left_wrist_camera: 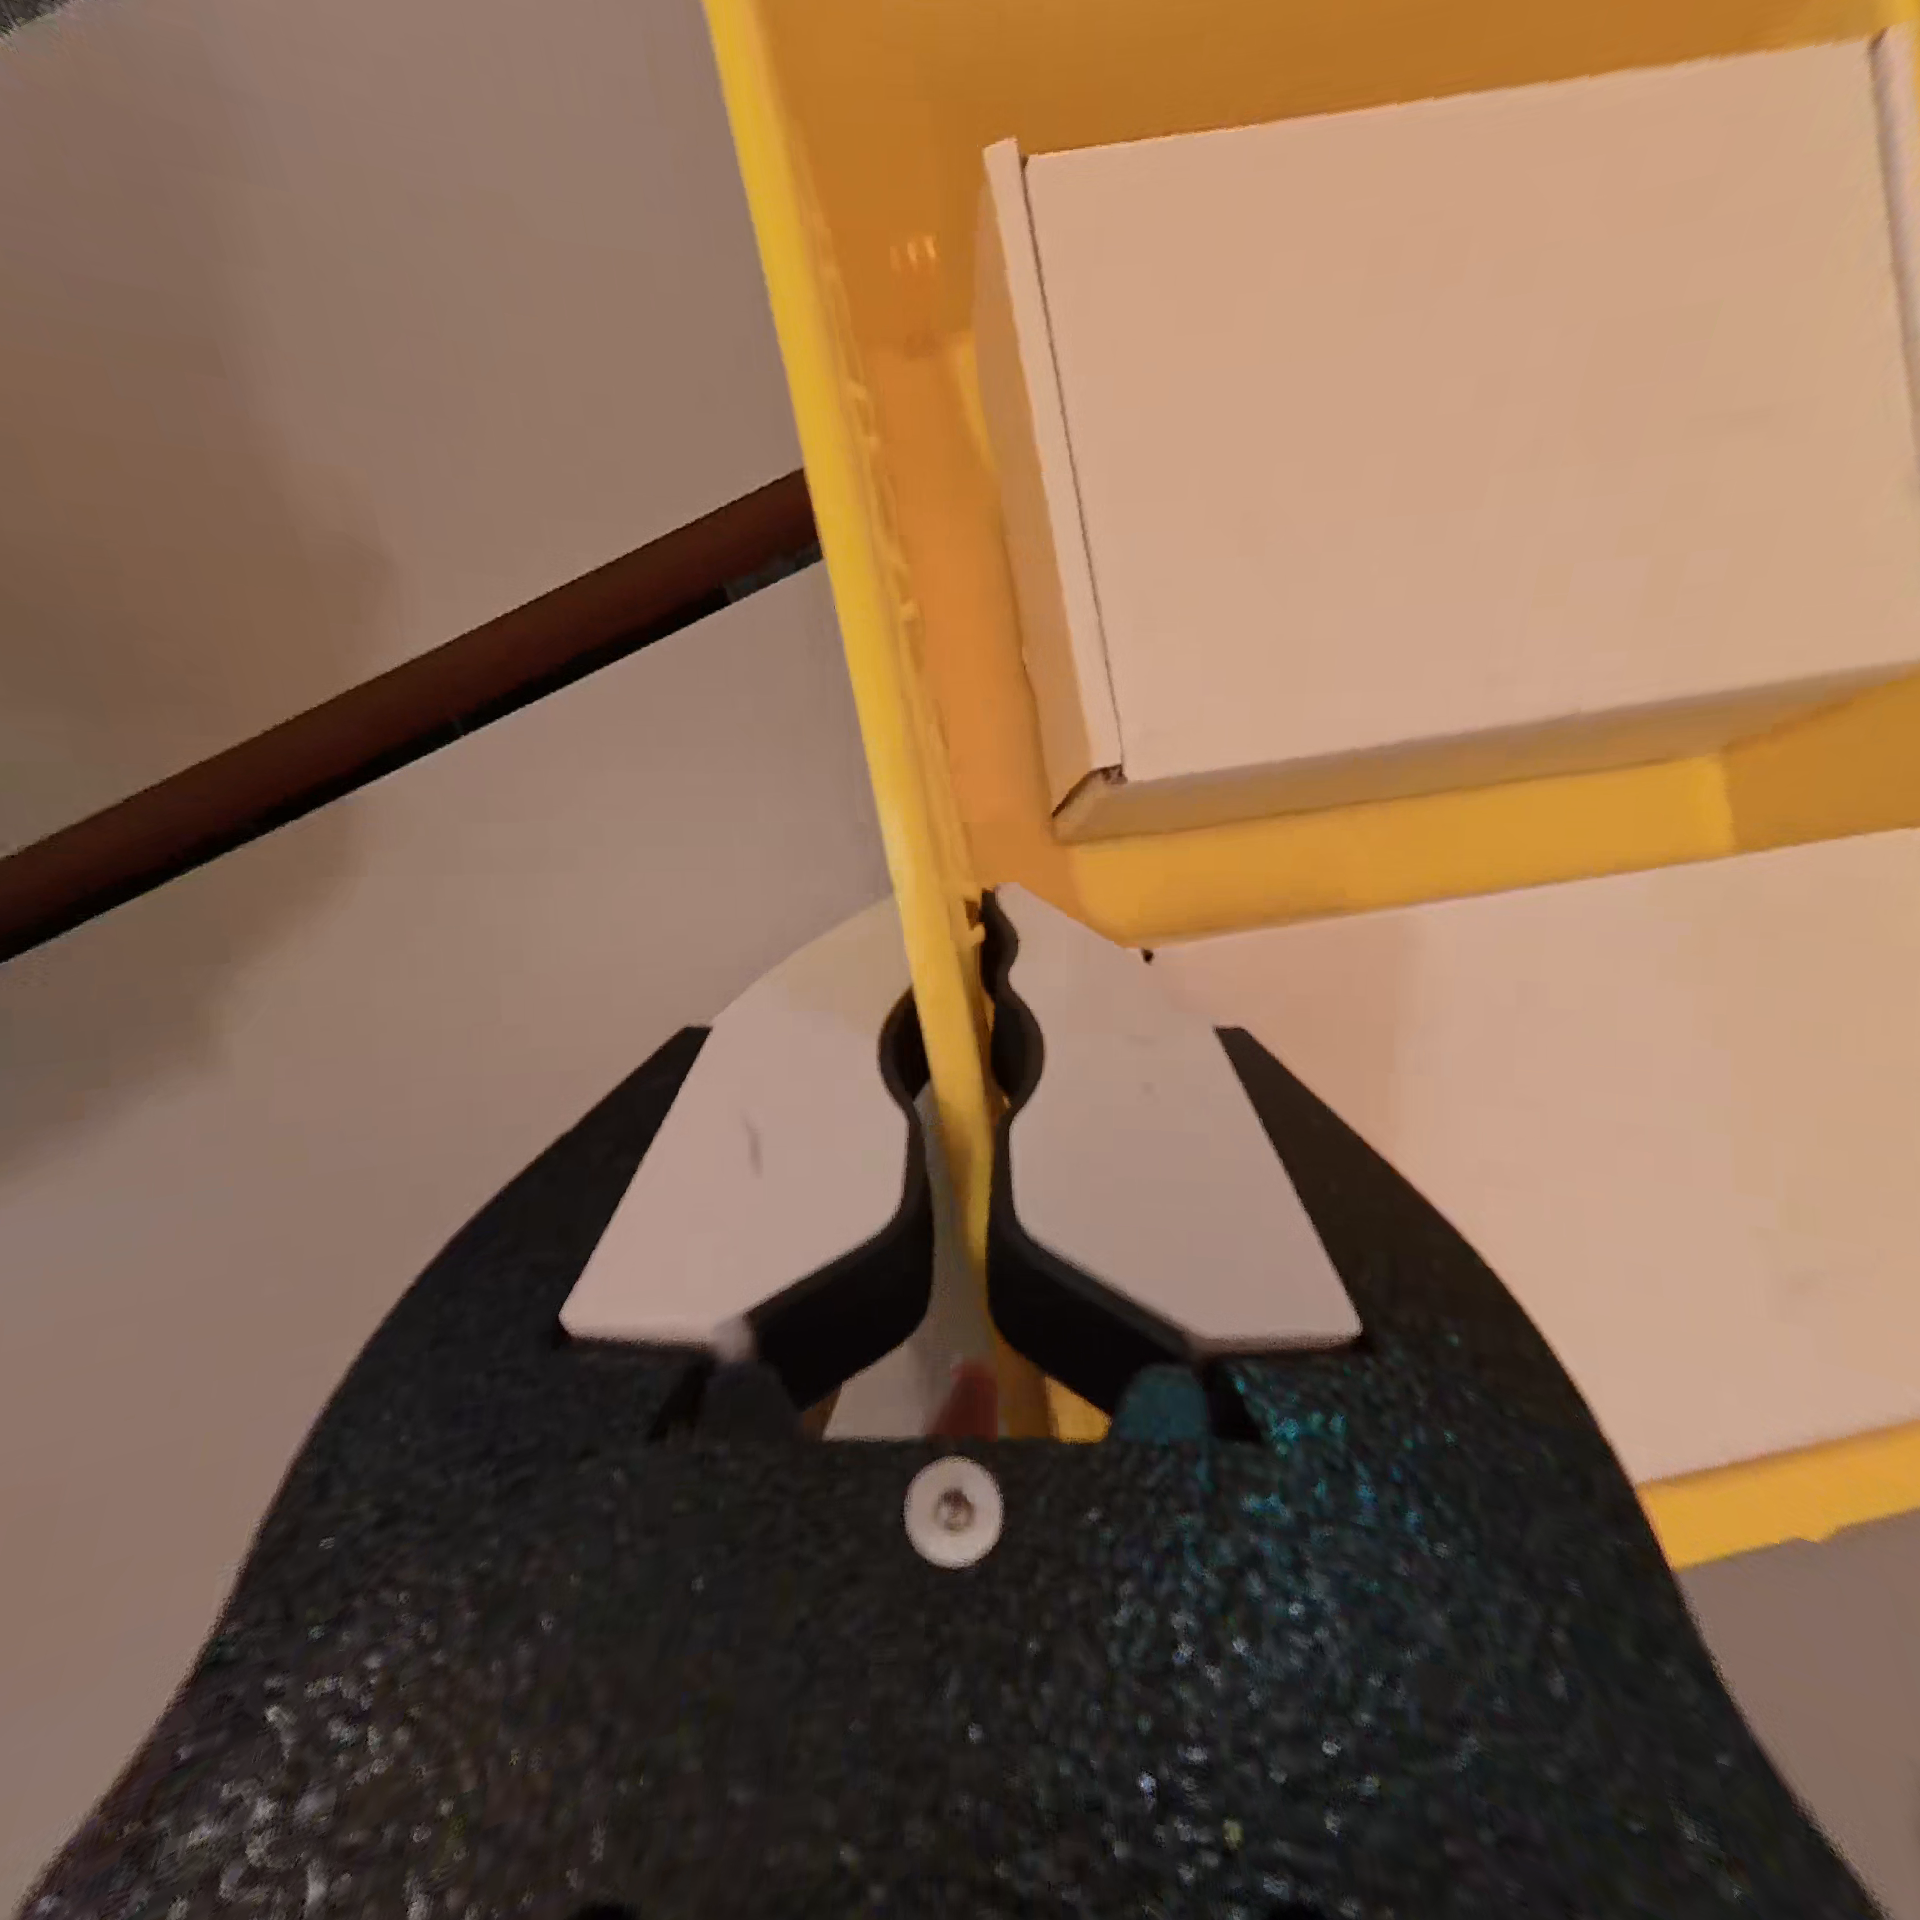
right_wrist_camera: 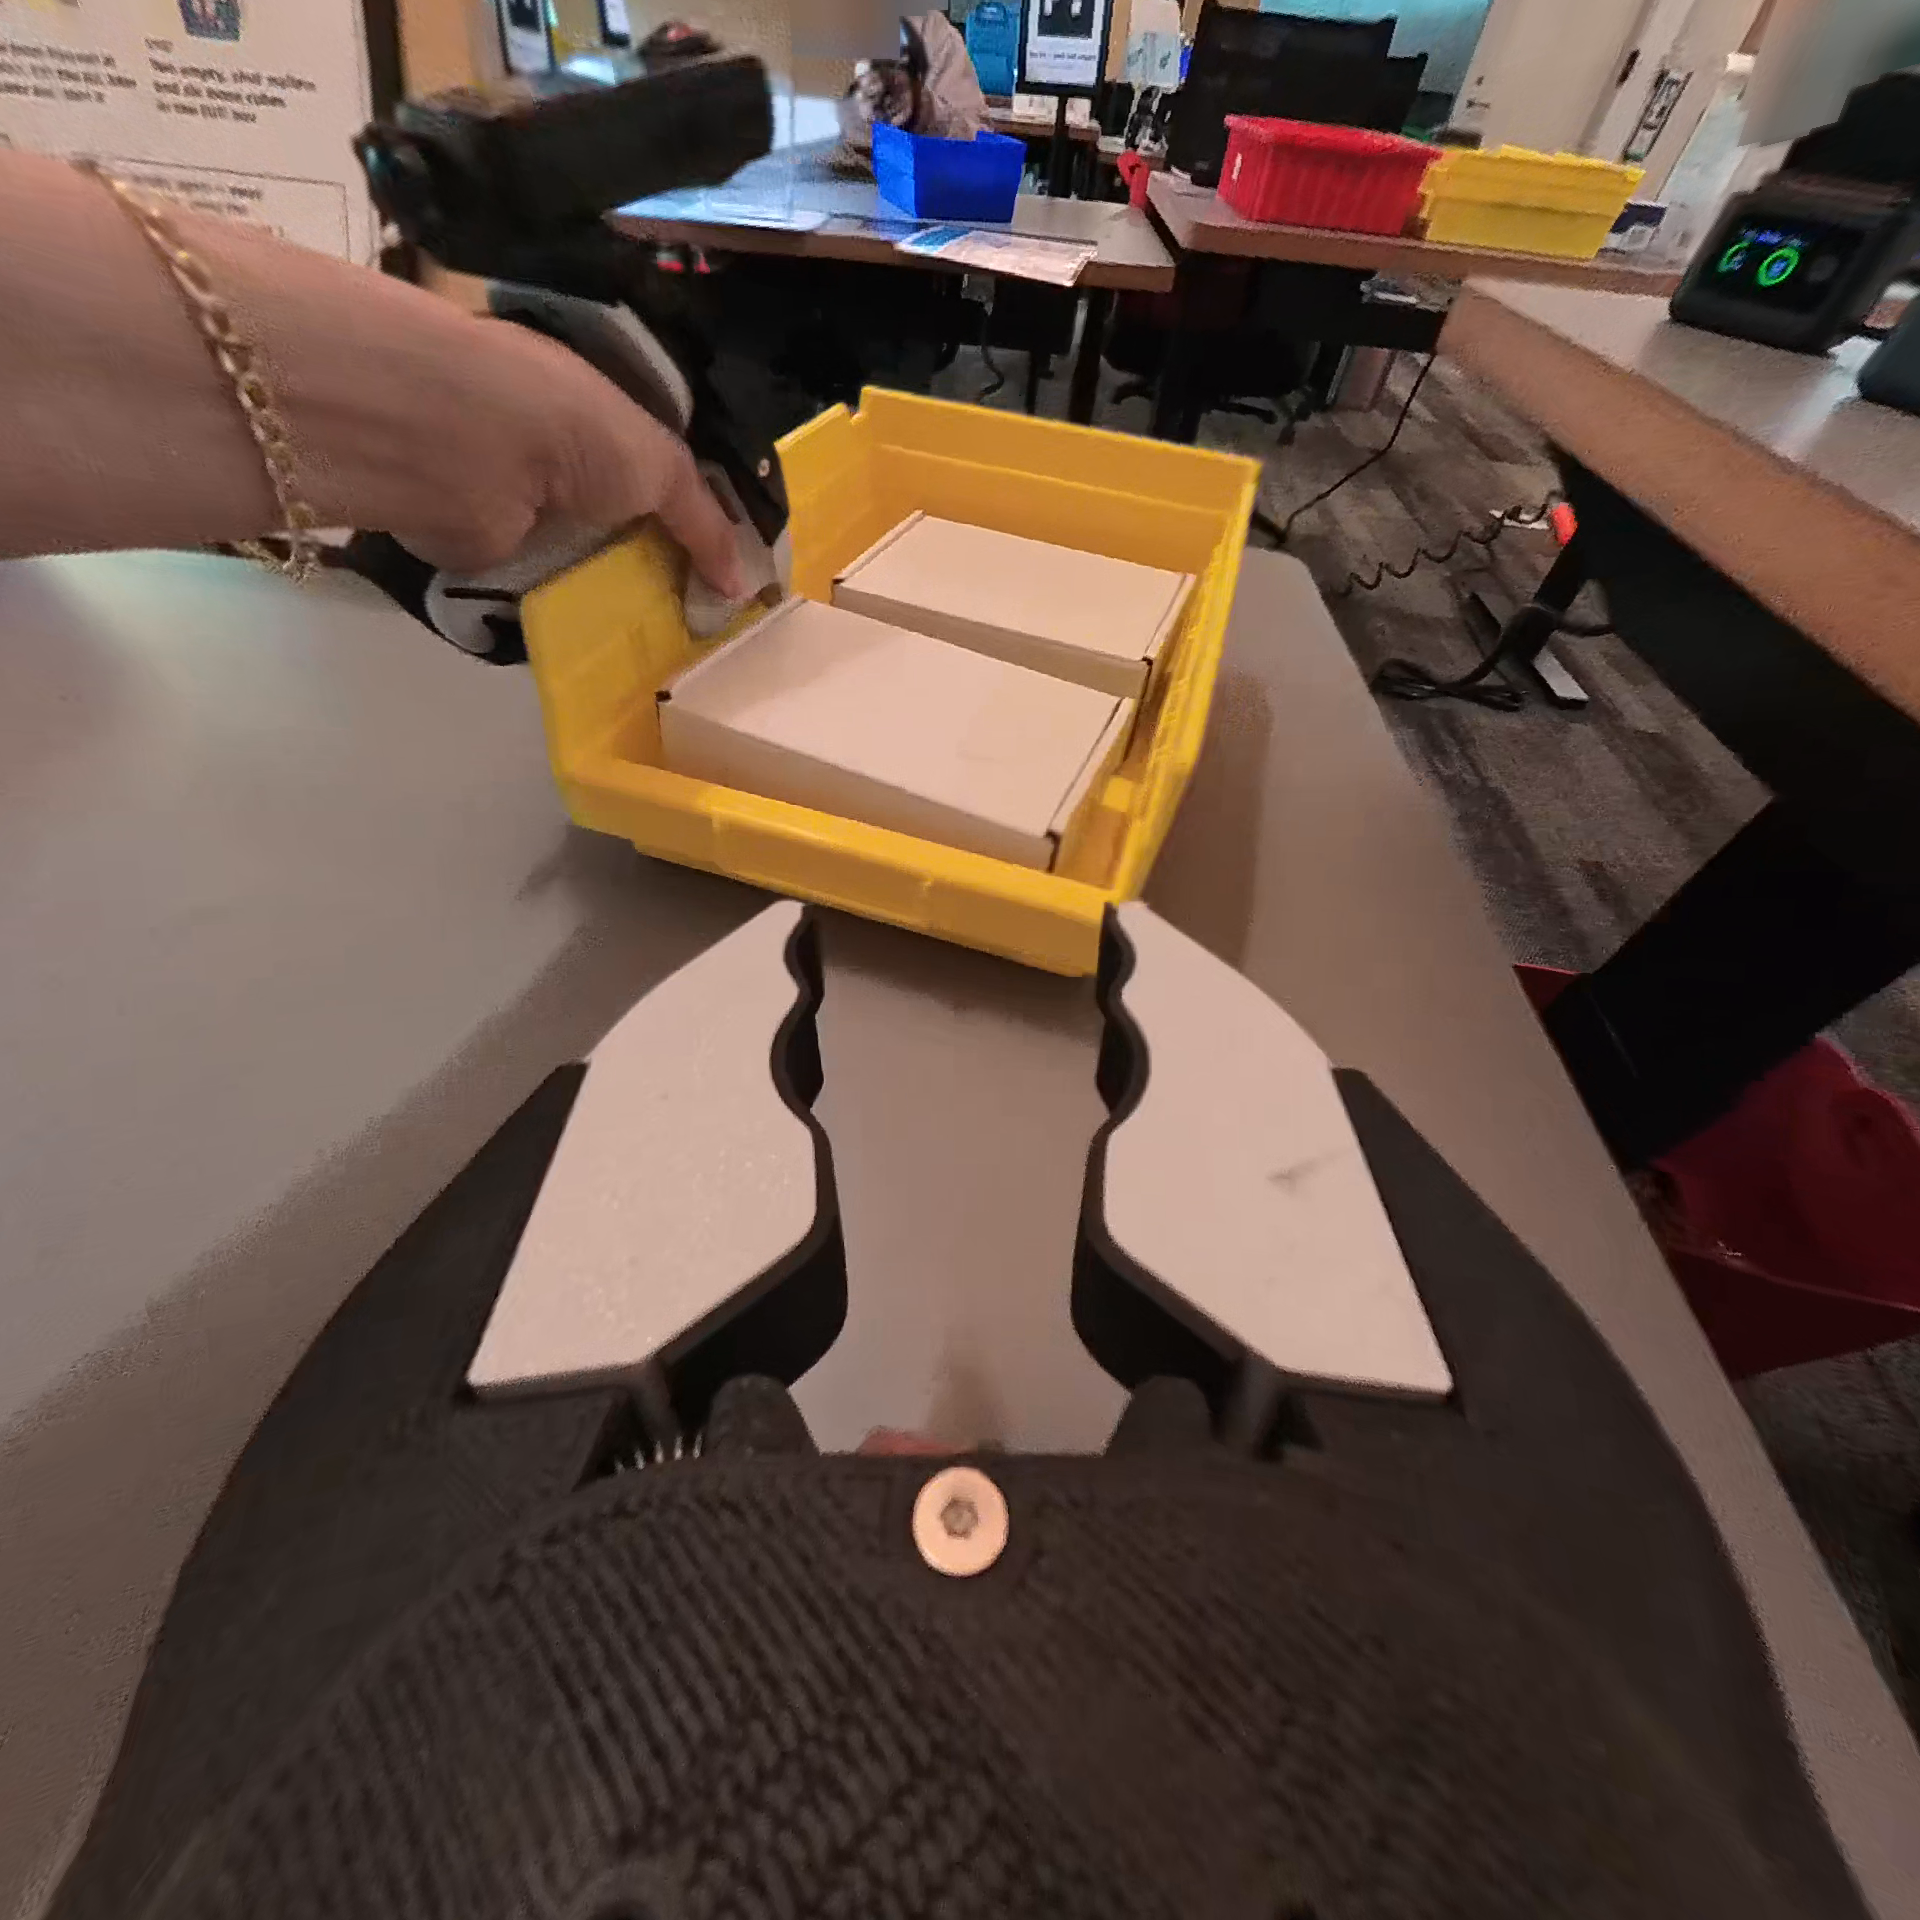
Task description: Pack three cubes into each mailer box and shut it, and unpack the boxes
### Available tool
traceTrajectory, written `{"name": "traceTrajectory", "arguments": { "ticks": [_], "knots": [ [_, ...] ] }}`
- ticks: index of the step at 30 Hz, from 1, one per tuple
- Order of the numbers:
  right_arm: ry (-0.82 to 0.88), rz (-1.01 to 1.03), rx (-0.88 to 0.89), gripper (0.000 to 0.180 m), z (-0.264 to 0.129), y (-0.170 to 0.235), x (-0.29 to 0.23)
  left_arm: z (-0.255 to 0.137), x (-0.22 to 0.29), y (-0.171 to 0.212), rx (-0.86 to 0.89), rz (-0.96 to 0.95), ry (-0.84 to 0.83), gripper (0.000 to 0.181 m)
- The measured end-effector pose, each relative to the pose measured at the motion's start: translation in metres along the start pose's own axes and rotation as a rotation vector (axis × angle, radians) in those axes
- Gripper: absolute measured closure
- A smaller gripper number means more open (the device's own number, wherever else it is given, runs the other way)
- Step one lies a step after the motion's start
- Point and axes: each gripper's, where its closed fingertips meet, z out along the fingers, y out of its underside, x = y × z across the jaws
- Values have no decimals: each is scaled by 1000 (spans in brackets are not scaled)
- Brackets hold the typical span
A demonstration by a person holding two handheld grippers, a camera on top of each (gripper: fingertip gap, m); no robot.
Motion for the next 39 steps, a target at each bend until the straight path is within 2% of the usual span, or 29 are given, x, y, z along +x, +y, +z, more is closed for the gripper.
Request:
{"name": "traceTrajectory", "arguments": {
  "ticks": [4, 8, 13, 17, 20, 25, 28, 33, 39],
  "knots": [
    [27, 47, 100, 131, -21, -23, 10, -19, -30, 20, -2, 21, 102, 176],
    [42, 39, 128, 133, -32, -31, 10, -57, -75, 68, -17, 46, 222, 175],
    [-9, -24, 74, 132, -26, -28, -12, -145, -148, 155, 47, 46, 338, 175],
    [-115, -37, 58, 132, -14, -34, -54, -222, -220, 249, 136, -33, 357, 175],
    [-269, -14, 44, 131, 4, -36, -116, -270, -281, 330, 180, -142, 311, 175],
    [-657, -36, -29, 117, 32, -31, -284, -332, -384, 462, 228, -371, 140, 175],
    [-777, -61, -79, 103, 58, -42, -377, -363, -436, 526, 259, -497, 16, 174],
    [-759, 72, -88, 93, 128, -98, -502, -402, -486, 592, 316, -645, -128, 174],
    [-558, -44, -195, 79, 213, -99, -611, -418, -503, 626, 304, -707, -228, 174]
  ]
}}
